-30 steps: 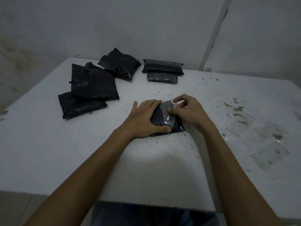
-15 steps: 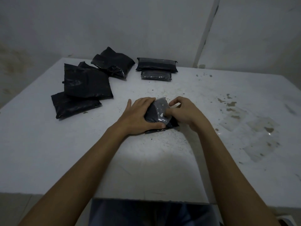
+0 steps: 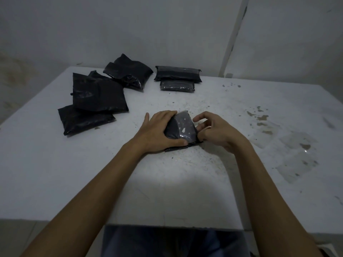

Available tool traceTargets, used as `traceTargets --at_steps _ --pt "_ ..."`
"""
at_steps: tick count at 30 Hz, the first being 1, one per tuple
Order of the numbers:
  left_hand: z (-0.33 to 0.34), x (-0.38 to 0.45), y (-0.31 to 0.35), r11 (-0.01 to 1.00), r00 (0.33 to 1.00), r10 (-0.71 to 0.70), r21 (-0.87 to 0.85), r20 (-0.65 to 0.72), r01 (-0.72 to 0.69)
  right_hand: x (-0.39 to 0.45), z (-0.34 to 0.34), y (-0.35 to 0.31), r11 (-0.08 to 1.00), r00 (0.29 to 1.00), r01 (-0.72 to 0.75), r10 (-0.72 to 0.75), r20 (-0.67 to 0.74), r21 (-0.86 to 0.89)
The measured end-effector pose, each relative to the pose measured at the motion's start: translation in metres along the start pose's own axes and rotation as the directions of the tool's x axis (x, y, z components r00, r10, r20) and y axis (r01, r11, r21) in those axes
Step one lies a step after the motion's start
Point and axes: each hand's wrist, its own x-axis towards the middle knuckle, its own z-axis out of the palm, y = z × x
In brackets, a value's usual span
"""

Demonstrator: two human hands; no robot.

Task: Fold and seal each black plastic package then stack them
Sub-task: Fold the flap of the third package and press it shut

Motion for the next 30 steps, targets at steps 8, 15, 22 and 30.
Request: traceTargets --at_steps 8,15,22,30 --pt "-0.003 0.005 0.003 0.999 0.999 -0.028 -0.04 0.036 0.03 0.001 0.057 -0.002 0.843 0.919 0.374 -0.393 0.032 -0.387" --pt "-0.002 0.006 0.0 1.0 1.0 -0.021 -0.011 0.023 0.021 0.016 0.057 0.001 0.808 0.975 0.197 -0.218 0.028 -0.555" --pt "0.002 0.009 -0.004 1.0 1.0 -0.009 -0.004 0.003 0.009 0.035 0.04 0.006 0.824 0.988 0.07 -0.134 -0.074 -0.563" --pt "0.001 0.007 -0.001 0.998 0.999 -0.031 -0.048 0.012 0.031 0.032 0.054 -0.004 0.814 0.978 0.11 -0.192 -0.086 -0.57"
